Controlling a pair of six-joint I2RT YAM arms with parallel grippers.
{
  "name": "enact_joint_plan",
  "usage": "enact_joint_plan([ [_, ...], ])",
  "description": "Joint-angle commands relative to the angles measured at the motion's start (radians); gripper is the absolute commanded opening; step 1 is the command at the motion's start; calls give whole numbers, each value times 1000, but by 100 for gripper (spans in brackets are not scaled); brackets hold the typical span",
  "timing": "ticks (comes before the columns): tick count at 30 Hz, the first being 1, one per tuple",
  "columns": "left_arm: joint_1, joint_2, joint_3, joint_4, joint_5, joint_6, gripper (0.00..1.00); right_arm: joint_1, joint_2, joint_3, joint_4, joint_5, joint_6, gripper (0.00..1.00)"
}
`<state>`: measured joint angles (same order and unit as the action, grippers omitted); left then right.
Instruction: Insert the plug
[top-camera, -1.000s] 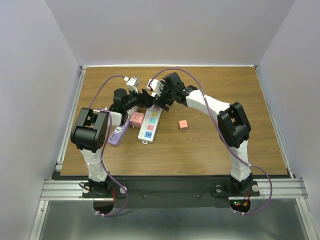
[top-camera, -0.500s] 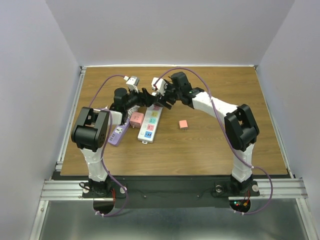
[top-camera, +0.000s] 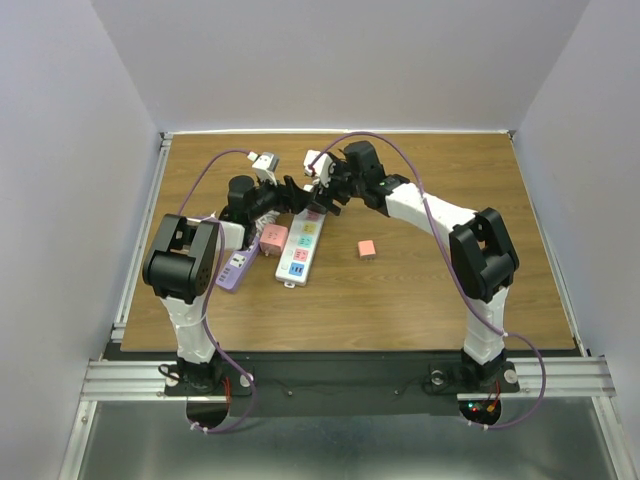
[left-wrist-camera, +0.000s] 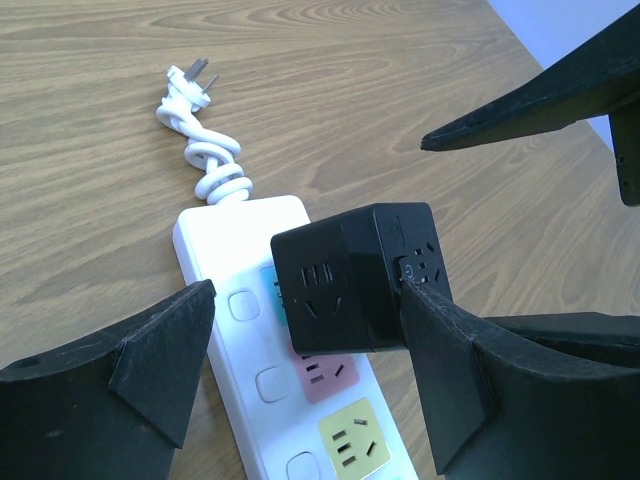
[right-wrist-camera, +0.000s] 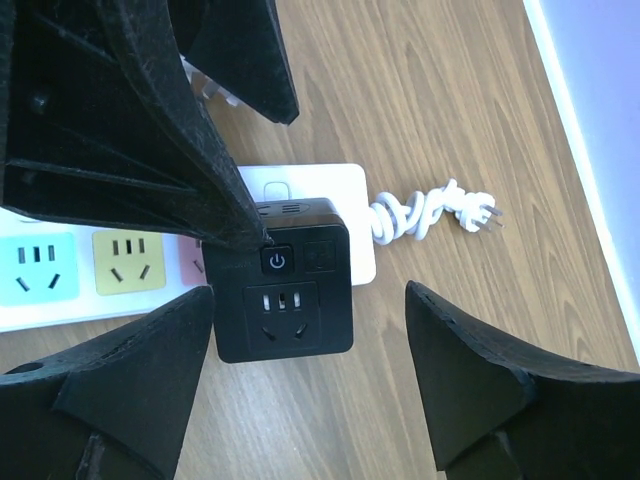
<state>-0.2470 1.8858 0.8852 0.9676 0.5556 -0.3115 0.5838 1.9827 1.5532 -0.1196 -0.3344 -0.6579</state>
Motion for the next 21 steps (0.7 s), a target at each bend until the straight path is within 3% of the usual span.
enact_joint_plan([
  [1,-1,3,38,3,-5,26,86,-7,-7,-11,63,-43,1,82],
  [21,-1,6,41,-1,9,31,86,-13,70,18,64,-83,-9,82],
])
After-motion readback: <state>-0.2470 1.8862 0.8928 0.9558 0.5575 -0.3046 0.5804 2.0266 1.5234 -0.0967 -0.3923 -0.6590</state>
